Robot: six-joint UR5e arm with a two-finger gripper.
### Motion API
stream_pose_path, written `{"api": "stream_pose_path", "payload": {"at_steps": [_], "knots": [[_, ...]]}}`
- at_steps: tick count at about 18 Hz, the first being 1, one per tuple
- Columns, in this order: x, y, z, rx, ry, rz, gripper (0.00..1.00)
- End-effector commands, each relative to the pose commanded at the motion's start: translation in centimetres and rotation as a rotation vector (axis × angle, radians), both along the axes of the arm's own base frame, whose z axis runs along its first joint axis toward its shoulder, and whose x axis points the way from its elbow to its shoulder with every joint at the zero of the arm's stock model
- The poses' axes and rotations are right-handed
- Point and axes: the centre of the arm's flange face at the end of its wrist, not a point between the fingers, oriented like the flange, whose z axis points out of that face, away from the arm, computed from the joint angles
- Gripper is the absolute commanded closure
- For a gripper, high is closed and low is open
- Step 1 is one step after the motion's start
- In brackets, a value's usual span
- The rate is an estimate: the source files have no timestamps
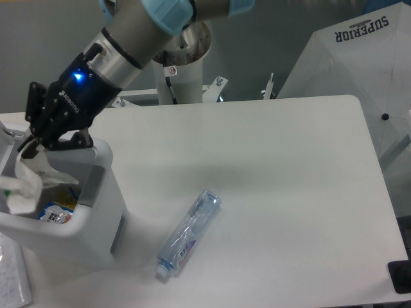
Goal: Place the trash in the trash can
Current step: 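Carry the paper over the white bin and open the gripper, then move the open gripper back down over the clear water bottle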
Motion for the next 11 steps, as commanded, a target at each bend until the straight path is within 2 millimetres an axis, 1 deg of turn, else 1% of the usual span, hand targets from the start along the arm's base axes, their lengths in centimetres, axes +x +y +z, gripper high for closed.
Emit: {"api": "stream_pose_path", "payload": {"at_steps": [2, 4, 6, 7, 9, 11], "knots": [[-0.1, 0.0, -0.2, -0.005, -0.005, 0.003, 0.00], [-1.0, -0.2, 0.2, 0.003, 0.002, 0.018, 0.00], [-4.0, -0.9, 1.3, 0.019, 0.013, 0.068, 0.00], [-6.0, -0.7, 0.8, 0.013, 0.010, 0.092, 0.00], [-9.0, -0.5, -0.6, -0.003, -0.006, 0.126, 0.00], [-12.9, -0.9, -1.5, -0.016, -0.020, 0.181, 0.00]]}}
